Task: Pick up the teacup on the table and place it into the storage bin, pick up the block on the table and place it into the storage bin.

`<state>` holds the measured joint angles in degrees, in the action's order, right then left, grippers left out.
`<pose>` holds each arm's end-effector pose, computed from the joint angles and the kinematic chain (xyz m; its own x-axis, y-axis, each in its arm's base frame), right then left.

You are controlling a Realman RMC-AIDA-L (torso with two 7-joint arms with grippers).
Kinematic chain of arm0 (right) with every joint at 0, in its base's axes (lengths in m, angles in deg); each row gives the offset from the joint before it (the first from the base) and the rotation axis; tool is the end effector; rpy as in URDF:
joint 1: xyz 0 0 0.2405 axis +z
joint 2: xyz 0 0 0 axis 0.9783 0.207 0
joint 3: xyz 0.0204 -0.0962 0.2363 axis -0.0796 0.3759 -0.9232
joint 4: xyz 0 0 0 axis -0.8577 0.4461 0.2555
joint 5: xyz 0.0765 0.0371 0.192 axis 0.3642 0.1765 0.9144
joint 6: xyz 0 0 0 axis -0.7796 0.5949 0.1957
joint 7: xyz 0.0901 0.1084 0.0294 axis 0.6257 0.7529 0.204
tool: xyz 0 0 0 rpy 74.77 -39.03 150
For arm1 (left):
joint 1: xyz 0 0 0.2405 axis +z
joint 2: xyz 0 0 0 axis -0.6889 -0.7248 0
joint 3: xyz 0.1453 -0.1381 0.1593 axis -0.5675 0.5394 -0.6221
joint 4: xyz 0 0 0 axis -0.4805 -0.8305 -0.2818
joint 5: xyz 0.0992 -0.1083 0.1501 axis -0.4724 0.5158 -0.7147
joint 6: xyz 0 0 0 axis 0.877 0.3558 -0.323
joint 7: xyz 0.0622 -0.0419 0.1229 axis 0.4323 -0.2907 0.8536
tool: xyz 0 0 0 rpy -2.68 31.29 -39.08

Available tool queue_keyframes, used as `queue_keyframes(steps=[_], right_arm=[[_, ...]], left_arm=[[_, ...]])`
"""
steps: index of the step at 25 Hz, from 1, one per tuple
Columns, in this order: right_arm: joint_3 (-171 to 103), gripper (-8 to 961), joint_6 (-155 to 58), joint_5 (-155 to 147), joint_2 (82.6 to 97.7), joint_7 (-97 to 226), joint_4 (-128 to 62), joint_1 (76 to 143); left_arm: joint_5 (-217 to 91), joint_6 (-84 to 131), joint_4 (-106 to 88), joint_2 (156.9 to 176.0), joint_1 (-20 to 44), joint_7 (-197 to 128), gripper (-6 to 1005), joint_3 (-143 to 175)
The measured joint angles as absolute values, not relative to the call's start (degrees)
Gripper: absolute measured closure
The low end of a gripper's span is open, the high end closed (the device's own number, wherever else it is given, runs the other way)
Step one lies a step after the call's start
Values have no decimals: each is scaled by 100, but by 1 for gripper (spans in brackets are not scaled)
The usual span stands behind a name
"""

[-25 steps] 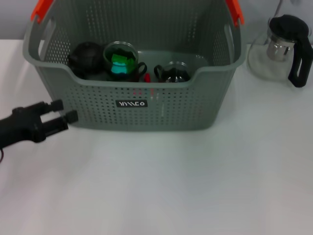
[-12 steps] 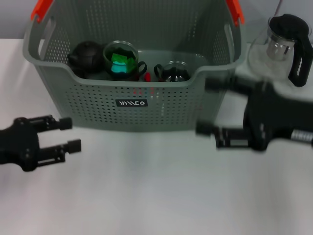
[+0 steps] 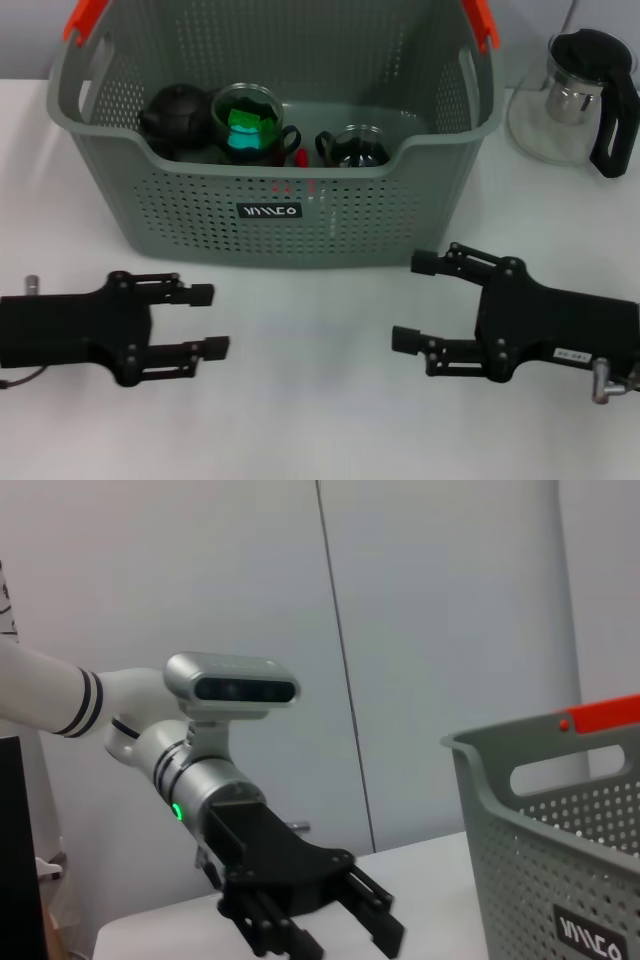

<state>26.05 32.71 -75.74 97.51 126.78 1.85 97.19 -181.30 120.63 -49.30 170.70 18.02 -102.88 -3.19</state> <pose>0.2420 0.2770 -0.0378 0.7483 -0.1628 -0.6431 -0.2854 -0.9541 -0.0906 -0.2995 0.2720 0.0235 0.8341 0.2951 0.4661 0.3829 -0.9179 -0.1040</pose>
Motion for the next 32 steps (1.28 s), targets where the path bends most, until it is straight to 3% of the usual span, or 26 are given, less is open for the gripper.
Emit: queue_keyframes(steps=[8, 16, 32], right_arm=[[2578, 9, 3273, -7588, 9744, 12563, -99, 9855], [2576, 9, 3066, -7851, 9740, 12563, -287, 9859], [2569, 10, 2850, -7977, 9738, 12058, -690, 9946]], left_arm=[[-18062, 11889, -4550, 17140, 1734, -10167, 325, -355], [-18103, 12242, -4497, 17229, 1886, -8955, 168, -471], [-18068, 11862, -4341, 17309, 1851, -8936, 169, -583]])
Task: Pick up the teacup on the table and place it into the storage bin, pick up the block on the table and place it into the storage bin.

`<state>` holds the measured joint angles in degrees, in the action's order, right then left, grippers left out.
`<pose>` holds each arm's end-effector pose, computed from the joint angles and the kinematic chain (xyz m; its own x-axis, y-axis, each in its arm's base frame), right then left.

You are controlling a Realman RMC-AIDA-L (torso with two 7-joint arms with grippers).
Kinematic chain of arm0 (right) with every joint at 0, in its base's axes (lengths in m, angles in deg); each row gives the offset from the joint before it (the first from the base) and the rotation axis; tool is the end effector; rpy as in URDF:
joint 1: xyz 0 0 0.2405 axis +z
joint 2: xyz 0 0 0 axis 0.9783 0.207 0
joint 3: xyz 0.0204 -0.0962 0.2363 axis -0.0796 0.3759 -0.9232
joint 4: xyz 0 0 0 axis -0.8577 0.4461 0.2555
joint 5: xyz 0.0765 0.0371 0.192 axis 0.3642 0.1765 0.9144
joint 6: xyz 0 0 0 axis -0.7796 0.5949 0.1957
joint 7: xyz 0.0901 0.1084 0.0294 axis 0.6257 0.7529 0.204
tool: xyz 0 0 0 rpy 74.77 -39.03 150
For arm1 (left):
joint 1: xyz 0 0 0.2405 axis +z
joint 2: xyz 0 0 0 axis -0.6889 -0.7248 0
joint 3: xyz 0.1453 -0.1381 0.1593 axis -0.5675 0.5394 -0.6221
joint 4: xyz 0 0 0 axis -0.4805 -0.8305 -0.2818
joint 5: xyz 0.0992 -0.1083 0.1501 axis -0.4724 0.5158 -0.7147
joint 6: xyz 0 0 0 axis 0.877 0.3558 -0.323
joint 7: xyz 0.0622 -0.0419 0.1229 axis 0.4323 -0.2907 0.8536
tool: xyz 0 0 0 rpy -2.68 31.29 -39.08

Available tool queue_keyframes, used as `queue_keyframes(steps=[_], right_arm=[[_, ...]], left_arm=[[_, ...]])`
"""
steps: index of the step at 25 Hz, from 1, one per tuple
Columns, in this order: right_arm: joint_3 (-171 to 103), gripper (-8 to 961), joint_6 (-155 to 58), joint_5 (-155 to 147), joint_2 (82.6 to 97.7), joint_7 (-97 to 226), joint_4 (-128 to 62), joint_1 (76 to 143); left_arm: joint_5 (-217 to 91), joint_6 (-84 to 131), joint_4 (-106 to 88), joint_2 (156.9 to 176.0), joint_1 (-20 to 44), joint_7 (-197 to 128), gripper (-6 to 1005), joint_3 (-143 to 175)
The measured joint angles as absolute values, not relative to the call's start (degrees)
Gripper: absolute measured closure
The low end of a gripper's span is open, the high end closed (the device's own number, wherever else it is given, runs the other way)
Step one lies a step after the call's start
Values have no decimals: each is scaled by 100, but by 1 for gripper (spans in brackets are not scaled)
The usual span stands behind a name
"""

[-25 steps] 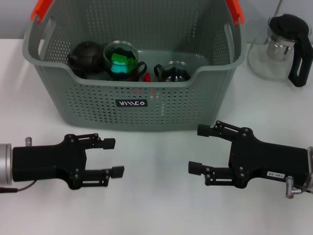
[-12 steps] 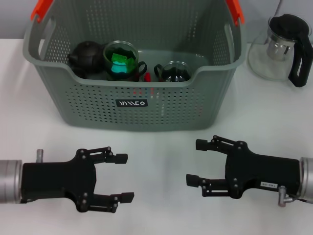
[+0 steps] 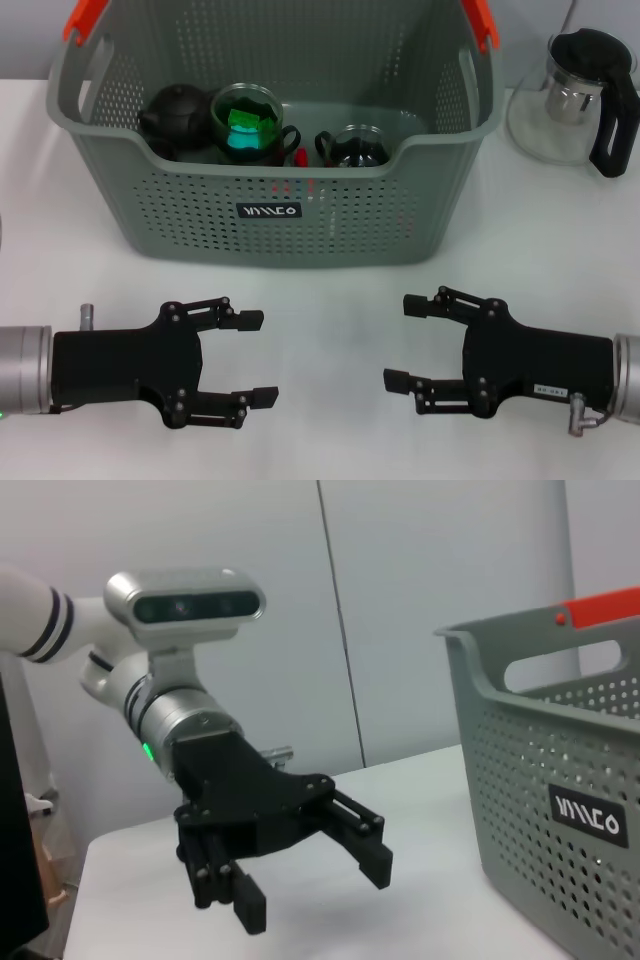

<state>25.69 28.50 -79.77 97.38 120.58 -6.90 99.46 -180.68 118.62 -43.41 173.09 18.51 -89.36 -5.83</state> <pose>0.2634 0.2703 -0.0625 0.8013 -0.1964 -0.5651 -0.3015 -0.9484 -0.0979 -0.2918 0.2583 -0.0142 0.8595 0.1455 0.4900 0.2280 -0.9671 -0.1128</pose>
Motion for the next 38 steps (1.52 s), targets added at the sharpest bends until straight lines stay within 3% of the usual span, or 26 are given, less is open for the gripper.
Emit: queue_keyframes(steps=[38], right_arm=[[2494, 10, 2841, -7968, 9755, 11901, -806, 10013]], left_arm=[[-18063, 11715, -4337, 17317, 1827, -8946, 169, -544]])
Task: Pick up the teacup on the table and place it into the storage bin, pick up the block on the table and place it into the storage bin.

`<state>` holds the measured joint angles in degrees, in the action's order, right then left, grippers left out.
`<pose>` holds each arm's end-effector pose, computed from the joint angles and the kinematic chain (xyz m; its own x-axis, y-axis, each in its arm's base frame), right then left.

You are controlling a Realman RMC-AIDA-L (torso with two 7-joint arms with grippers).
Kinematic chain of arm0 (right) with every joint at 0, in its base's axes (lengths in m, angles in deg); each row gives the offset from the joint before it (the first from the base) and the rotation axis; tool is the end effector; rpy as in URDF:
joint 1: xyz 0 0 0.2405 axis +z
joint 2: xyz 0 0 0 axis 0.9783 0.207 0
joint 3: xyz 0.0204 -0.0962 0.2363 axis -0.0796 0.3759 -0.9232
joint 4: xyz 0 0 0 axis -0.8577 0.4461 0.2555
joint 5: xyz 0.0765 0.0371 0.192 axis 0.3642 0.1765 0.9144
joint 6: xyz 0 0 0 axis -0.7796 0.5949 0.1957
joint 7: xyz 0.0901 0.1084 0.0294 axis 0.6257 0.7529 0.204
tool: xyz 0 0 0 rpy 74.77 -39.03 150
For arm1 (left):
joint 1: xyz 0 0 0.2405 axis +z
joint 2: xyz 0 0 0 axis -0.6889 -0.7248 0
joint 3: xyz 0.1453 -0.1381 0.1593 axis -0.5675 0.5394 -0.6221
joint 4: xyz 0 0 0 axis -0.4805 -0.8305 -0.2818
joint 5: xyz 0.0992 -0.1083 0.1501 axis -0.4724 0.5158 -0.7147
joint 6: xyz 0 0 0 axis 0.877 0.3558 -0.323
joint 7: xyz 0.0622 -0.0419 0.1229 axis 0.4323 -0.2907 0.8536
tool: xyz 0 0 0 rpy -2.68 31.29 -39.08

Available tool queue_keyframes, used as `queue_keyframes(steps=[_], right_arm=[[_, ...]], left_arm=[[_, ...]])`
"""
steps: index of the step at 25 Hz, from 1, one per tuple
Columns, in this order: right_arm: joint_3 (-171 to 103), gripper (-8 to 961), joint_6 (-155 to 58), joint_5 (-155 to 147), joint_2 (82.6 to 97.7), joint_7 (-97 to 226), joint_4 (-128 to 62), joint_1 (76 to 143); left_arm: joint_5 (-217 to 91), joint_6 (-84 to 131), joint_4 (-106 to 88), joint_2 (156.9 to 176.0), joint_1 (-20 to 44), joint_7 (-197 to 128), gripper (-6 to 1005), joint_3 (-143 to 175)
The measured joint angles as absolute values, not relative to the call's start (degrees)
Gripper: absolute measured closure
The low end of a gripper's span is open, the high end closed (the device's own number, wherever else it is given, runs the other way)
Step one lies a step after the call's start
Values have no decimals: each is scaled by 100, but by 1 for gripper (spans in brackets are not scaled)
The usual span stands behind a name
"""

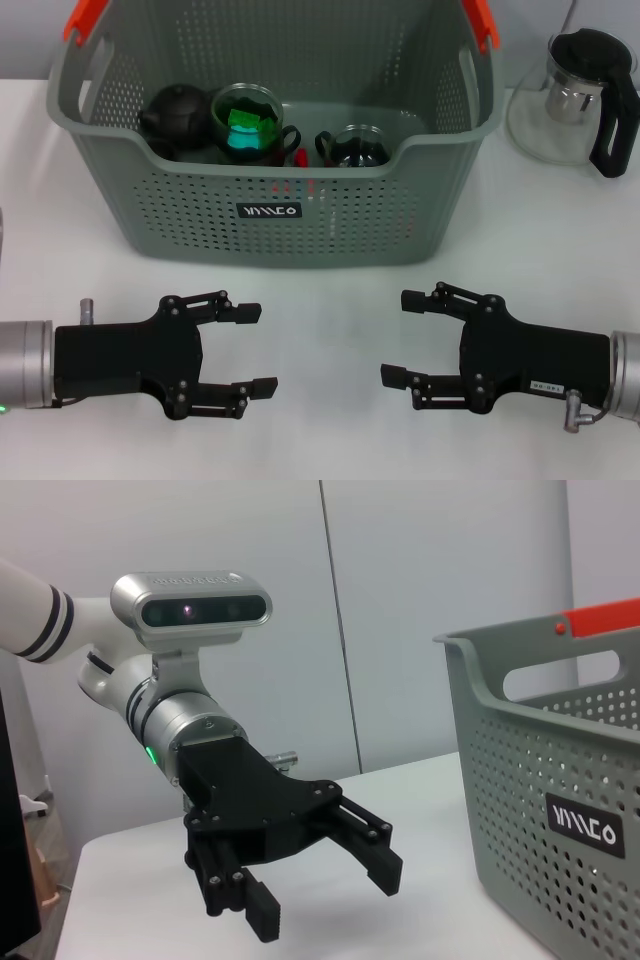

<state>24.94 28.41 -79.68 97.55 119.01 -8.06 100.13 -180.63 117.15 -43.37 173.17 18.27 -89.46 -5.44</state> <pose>0.2623 0.2718 -0.0642 0.8009 -0.1804 -0.5709 -0.2923 -0.9500 -0.1098 -0.2931 0.2623 -0.0148 0.8634 0.1477 0.4824 0.2393 -0.9617 -0.1338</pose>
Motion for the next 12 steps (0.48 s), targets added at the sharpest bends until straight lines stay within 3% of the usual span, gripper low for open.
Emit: queue_keyframes(steps=[12], right_arm=[[2513, 11, 2860, -7968, 9755, 11906, -809, 10001]], left_arm=[[-18063, 11715, -4344, 17317, 1851, -8946, 170, -545]])
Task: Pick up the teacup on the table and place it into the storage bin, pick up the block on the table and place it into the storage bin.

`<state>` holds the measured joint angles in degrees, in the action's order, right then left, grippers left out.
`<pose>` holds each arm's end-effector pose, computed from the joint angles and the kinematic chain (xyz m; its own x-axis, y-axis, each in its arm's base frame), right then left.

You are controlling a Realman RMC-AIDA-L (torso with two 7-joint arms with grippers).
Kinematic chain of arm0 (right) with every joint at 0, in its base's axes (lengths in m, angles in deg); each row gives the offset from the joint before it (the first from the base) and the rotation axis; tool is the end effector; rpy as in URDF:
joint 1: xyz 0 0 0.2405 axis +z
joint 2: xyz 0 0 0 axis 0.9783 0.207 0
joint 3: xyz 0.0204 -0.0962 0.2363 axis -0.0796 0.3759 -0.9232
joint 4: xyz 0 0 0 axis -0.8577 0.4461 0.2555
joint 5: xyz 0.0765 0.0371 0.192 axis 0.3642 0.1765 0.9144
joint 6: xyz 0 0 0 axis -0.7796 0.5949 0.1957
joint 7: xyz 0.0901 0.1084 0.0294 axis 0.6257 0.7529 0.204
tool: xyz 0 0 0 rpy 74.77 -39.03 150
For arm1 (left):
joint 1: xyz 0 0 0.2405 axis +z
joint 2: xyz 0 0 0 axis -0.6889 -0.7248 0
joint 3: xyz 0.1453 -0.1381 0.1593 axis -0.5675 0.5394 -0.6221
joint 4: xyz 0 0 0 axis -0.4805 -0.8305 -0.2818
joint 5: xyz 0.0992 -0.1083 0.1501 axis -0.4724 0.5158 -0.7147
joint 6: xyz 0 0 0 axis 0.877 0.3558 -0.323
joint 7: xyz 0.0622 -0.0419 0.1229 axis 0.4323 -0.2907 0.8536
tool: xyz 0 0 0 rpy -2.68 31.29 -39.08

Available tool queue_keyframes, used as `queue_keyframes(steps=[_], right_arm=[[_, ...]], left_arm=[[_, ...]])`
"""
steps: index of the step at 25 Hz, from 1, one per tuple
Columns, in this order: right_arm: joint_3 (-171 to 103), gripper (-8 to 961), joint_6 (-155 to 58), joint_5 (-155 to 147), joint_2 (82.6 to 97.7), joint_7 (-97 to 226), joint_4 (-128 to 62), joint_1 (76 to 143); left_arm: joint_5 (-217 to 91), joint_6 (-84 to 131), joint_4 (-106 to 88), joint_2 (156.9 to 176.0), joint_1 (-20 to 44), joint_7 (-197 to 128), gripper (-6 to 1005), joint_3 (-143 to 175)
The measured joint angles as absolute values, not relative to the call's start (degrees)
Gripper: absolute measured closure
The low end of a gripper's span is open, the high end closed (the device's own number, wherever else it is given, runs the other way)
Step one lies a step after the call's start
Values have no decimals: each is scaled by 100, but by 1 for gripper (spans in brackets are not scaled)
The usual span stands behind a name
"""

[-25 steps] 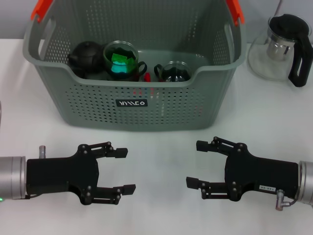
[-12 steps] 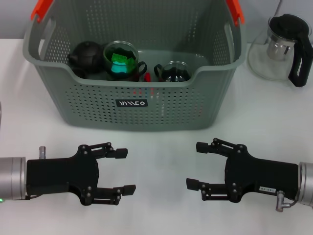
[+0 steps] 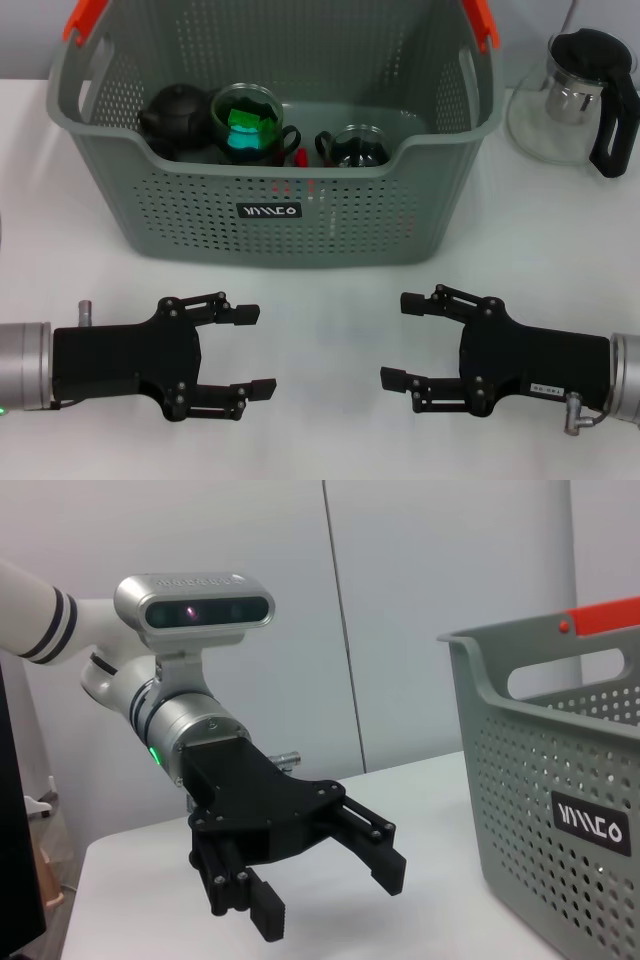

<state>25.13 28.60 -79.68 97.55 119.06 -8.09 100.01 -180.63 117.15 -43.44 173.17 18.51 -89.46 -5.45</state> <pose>0.2625 0.2705 -0.0646 0.8002 -0.1832 -0.5711 -0.2922 -0.9506 -0.1045 -0.2942 0.2612 -0.0146 0.8633 0.1505 0.4817 0.2426 -0.9607 -0.1346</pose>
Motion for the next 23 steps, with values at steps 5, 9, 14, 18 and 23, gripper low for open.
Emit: queue_keyframes(steps=[5, 9, 14, 18, 23], right_arm=[[2527, 9, 2861, -7967, 9755, 11907, -809, 10002], [2534, 10, 2860, -7967, 9755, 11907, -817, 10000], [2538, 10, 2859, -7967, 9755, 11907, -818, 9996], [2538, 11, 2848, -7967, 9755, 11907, -818, 9993], [2538, 9, 2839, -7967, 9755, 11907, -818, 9993]], left_arm=[[-18063, 11715, -4342, 17317, 1853, -8946, 170, -545], [-18063, 11715, -4348, 17317, 1856, -8946, 170, -545], [-18063, 11715, -4352, 17317, 1858, -8946, 170, -545], [-18063, 11715, -4360, 17317, 1859, -8946, 170, -545], [-18063, 11715, -4361, 17317, 1859, -8946, 170, -545]])
